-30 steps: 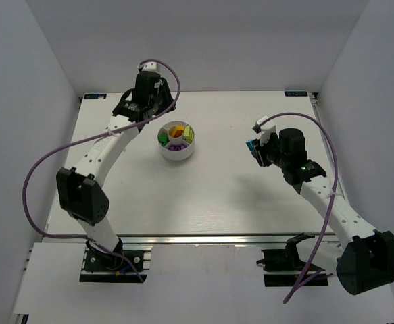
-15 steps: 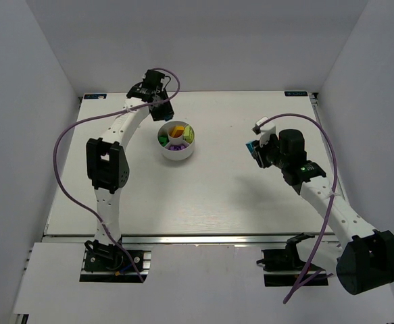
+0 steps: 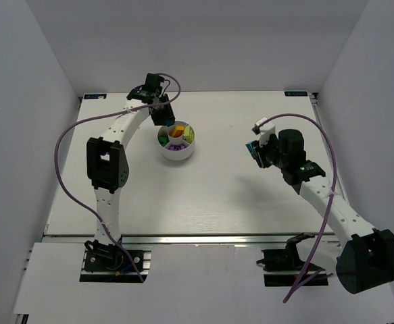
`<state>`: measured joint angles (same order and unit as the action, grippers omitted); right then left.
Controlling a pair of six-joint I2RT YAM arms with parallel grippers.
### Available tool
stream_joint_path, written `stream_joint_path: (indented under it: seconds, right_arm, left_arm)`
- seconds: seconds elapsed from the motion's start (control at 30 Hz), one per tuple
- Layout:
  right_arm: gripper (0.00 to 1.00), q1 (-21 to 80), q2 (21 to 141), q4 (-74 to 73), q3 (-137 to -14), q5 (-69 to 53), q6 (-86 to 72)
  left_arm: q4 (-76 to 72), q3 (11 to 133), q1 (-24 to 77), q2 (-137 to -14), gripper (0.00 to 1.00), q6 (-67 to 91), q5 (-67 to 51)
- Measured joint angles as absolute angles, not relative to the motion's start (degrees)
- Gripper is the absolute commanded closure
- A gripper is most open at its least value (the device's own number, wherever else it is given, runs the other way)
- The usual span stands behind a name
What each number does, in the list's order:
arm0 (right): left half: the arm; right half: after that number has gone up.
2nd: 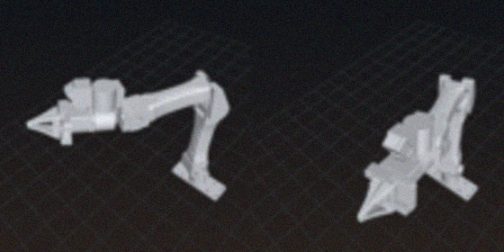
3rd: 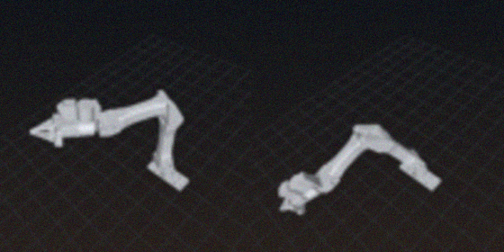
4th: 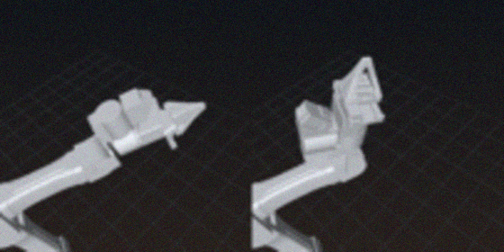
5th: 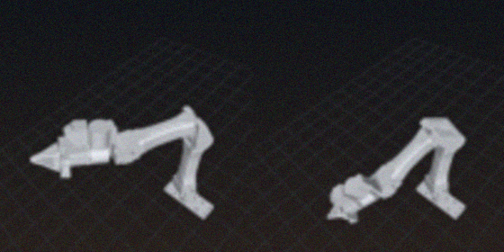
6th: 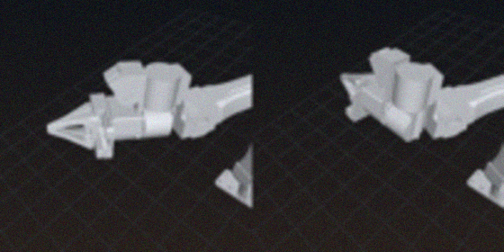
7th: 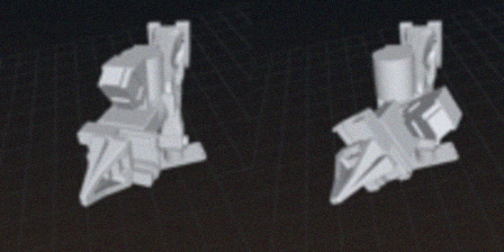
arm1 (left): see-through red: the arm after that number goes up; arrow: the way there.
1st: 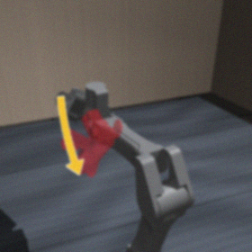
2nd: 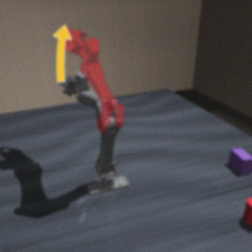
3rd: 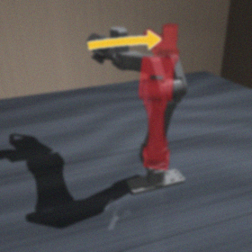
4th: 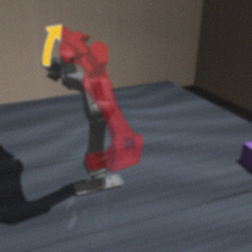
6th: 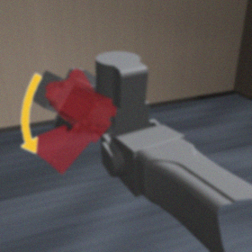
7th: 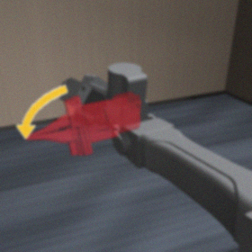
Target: Sort the legos into containers by color
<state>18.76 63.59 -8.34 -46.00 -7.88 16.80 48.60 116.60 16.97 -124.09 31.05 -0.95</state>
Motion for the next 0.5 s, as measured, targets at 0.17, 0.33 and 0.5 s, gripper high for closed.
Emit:
stream_joint_path:
  seconds: [0.17, 0.33, 0.5]
  right_arm:
    - [1.00, 18.76, 63.61, -8.34, -46.00, -7.88, 16.88]
    - [1.00, 18.76, 63.61, -8.34, -46.00, -7.90, 16.88]
    - [1.00, 18.76, 63.61, -8.34, -46.00, -7.90, 16.88]
  left_arm:
    - [48.38, 116.49, 16.97, -124.14, 1.00, 30.39, -2.57]
    - [48.38, 116.44, 16.97, -124.16, 0.89, 29.82, -3.51]
    - [47.97, 115.18, 16.97, -124.16, 0.62, 29.41, -3.97]
